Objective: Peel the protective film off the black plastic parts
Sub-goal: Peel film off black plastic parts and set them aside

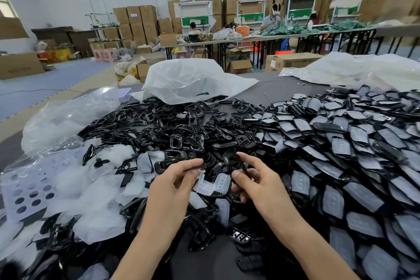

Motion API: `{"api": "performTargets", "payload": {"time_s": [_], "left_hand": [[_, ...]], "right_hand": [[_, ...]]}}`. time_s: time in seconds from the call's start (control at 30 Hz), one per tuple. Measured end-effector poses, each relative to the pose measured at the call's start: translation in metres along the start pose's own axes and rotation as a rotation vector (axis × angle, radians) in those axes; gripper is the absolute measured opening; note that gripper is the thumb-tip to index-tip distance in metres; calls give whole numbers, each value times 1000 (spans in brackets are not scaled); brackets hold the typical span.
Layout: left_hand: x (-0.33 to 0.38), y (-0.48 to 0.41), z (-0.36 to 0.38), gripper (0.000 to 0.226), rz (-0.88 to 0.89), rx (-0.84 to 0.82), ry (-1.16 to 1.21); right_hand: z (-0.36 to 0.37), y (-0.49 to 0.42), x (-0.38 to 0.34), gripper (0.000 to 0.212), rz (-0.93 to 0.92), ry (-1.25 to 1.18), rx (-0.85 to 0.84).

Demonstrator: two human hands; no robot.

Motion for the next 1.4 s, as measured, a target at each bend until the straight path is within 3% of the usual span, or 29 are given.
{"api": "performTargets", "payload": {"time_s": [0.17,0.37,0.47,0.57,0.83,1.0,1.13,1.23,1.4], "left_hand": [[-4,6,1,20,26,-9,-121],[-3,8,2,23,55,-3,-48],[0,9,6,21,50,-1,-22],[0,9,9,21,28,-21,24],[2,9,8,31,-49,-85,139],[4,13,10,29,79,-3,-82],[5,13,1,23,234,20,-296],[1,13,-9,15,309,-130,-507],[0,22,5,41,415,-318,-760]], "right_hand": [[1,5,0,25,-44,107,32],[-1,4,0,35,-62,185,29],[3,7,-2,29,-95,198,43],[7,9,-7,16,-116,143,22],[11,13,-15,22,-123,-27,-93],[13,12,-11,21,-111,36,-125],[8,6,-5,20,-128,130,9],[-2,1,-2,20,-106,54,95],[-1,-1,4,20,-111,36,157]]}}
Point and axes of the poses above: each hand's wrist, its own y-axis away from the middle knuckle, its own z-axis out of the palm, x = y × z, the point moved 1 cm from there along -y, towards the middle knuckle
